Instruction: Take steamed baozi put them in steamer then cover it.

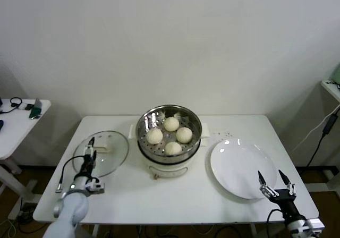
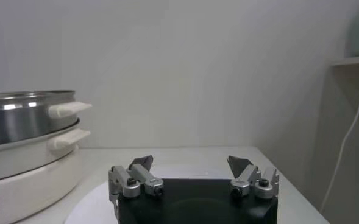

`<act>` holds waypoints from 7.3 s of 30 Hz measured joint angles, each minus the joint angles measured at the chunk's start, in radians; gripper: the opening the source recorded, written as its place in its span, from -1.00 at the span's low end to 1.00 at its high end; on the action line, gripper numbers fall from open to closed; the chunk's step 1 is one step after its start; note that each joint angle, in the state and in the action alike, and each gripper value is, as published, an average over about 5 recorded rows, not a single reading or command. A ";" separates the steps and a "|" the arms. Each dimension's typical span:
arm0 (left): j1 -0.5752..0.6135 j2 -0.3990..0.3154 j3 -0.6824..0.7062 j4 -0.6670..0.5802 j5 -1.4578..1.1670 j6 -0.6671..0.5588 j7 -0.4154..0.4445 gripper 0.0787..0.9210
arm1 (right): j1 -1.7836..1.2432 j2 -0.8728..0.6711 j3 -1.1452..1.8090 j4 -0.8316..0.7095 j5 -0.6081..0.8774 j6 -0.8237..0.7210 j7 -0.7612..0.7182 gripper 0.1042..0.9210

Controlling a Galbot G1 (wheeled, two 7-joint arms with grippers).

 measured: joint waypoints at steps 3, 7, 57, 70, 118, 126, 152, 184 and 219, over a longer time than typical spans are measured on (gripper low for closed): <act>-0.039 -0.004 0.002 0.050 0.005 -0.005 -0.001 0.77 | -0.001 0.004 0.001 -0.002 -0.008 0.002 -0.003 0.76; -0.076 -0.012 0.007 0.101 0.006 -0.010 -0.002 0.77 | -0.001 0.009 0.001 -0.006 -0.017 0.004 -0.006 0.76; -0.168 -0.001 0.038 0.191 -0.101 -0.015 -0.027 -0.83 | 0.031 0.061 0.000 -0.100 -0.111 0.042 -0.048 0.76; -0.008 0.068 0.007 -0.093 -0.156 0.128 -0.065 -0.83 | 0.067 0.034 -0.012 -0.128 -0.115 0.040 -0.043 0.76; -0.284 0.057 0.594 -0.547 -0.089 0.624 0.329 -0.83 | 0.230 -0.028 -0.110 -0.195 -0.186 0.038 0.016 0.76; -0.318 -0.074 0.632 -0.451 -0.037 0.624 0.353 -0.83 | 0.229 -0.020 -0.096 -0.201 -0.195 0.044 0.016 0.76; -0.363 -0.247 0.658 -0.252 0.043 0.623 0.364 -0.83 | 0.224 -0.008 -0.066 -0.227 -0.207 0.062 0.008 0.76; -0.373 -0.250 0.677 -0.201 0.067 0.623 0.365 -0.83 | 0.227 0.009 -0.035 -0.241 -0.210 0.073 -0.010 0.76; -0.328 -0.162 0.673 -0.328 0.005 0.623 0.360 0.54 | 0.232 0.013 -0.009 -0.238 -0.207 0.056 -0.018 0.76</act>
